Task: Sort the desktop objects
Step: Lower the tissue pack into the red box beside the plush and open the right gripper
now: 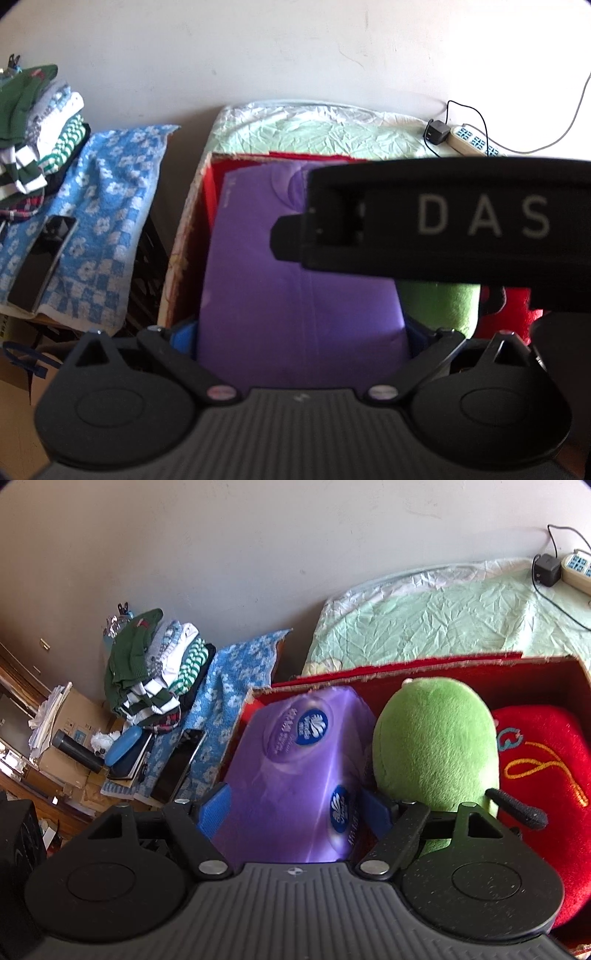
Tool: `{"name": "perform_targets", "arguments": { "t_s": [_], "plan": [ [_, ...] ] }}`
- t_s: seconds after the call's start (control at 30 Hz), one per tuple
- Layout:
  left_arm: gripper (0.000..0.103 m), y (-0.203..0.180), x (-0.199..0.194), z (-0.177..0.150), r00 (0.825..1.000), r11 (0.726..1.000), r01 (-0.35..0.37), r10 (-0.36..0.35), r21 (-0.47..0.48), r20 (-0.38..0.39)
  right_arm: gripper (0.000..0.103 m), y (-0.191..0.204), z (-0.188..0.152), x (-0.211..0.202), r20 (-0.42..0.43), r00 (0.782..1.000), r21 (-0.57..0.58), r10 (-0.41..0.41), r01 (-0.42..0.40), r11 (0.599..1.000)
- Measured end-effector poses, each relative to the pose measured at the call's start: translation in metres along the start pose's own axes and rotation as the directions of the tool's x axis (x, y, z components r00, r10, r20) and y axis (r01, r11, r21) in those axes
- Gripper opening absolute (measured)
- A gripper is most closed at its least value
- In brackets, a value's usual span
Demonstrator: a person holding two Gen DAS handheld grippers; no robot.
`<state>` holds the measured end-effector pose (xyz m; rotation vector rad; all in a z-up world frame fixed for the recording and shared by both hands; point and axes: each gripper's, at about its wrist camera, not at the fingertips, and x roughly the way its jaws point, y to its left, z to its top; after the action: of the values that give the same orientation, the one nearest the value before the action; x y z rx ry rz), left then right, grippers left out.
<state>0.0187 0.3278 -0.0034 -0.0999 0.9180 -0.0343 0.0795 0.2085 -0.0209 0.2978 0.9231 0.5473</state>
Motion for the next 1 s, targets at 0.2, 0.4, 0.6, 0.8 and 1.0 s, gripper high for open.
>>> {"name": "perform_targets", "arguments": {
  "t_s": [0.2, 0.4, 0.6, 0.8, 1.0],
  "plan": [
    [0.101, -0.006, -0.012, 0.001, 0.999, 0.999, -0.04, 0.039, 0.022, 0.03, 0.077, 0.0, 0.0, -0.02, 0.092, 0.996, 0.009, -0.019, 0.018, 1.0],
    [0.1, -0.005, -0.013, -0.002, 0.999, 0.999, -0.043, 0.042, 0.02, 0.024, 0.055, -0.003, 0.0, -0.012, 0.057, 0.998, 0.022, 0.002, -0.004, 1.0],
    [0.1, 0.001, -0.015, -0.005, 0.998, 0.999, -0.053, 0.053, 0.007, 0.029, 0.053, -0.003, -0.005, -0.009, 0.038, 0.998, 0.054, 0.041, -0.043, 0.998],
    [0.1, 0.0, -0.024, -0.007, 0.997, 0.998, -0.063, 0.062, 0.017, 0.048, 0.062, 0.005, -0.007, -0.038, 0.136, 0.991, 0.003, 0.016, -0.017, 1.0],
    [0.102, -0.01, -0.039, -0.005, 0.995, 0.997, -0.056, 0.052, 0.046, 0.083, 0.069, 0.003, -0.013, -0.066, 0.221, 0.972, -0.01, -0.084, 0.089, 0.996]
  ]
}}
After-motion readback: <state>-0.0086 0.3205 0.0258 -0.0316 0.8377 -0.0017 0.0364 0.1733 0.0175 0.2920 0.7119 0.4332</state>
